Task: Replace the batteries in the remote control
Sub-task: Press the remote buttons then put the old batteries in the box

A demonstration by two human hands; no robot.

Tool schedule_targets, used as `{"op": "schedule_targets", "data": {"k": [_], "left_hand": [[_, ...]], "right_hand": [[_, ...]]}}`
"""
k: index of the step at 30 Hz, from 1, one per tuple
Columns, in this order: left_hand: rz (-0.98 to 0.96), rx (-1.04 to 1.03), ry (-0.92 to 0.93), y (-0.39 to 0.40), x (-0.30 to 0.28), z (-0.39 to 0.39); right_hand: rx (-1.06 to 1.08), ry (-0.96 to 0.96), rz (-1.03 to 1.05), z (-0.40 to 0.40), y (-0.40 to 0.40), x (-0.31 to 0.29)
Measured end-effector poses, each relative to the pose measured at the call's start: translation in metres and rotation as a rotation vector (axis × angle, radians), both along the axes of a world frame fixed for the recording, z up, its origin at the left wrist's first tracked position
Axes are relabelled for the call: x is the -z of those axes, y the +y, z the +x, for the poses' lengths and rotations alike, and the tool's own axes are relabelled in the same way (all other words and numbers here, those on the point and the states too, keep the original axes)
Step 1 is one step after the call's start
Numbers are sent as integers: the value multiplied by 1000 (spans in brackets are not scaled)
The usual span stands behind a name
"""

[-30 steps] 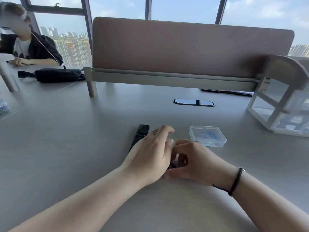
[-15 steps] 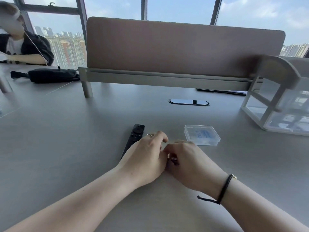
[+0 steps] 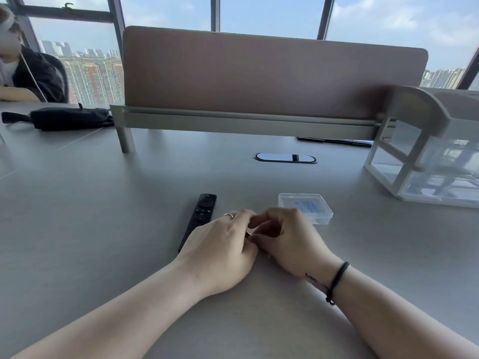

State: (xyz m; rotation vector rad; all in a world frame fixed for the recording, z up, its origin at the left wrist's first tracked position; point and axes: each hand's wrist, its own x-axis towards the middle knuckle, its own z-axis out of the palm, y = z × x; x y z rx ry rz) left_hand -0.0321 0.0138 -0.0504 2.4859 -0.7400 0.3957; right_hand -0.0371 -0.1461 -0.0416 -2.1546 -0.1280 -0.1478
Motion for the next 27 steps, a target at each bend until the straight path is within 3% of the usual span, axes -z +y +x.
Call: {"op": "schedule_targets", "data": {"k": [5, 8, 21, 27], "left_hand": [[-60, 63, 8, -5, 0, -8], [-93, 96, 33, -9, 2, -12], [55, 68, -45, -6, 0, -6], [36, -25, 18, 1, 0, 6]], "right_hand": [[59, 199, 460, -1, 2, -7], [41, 262, 607, -3, 6, -9], [-287, 512, 932, -11, 13, -14], [-364, 535, 900, -10, 7, -16]]}}
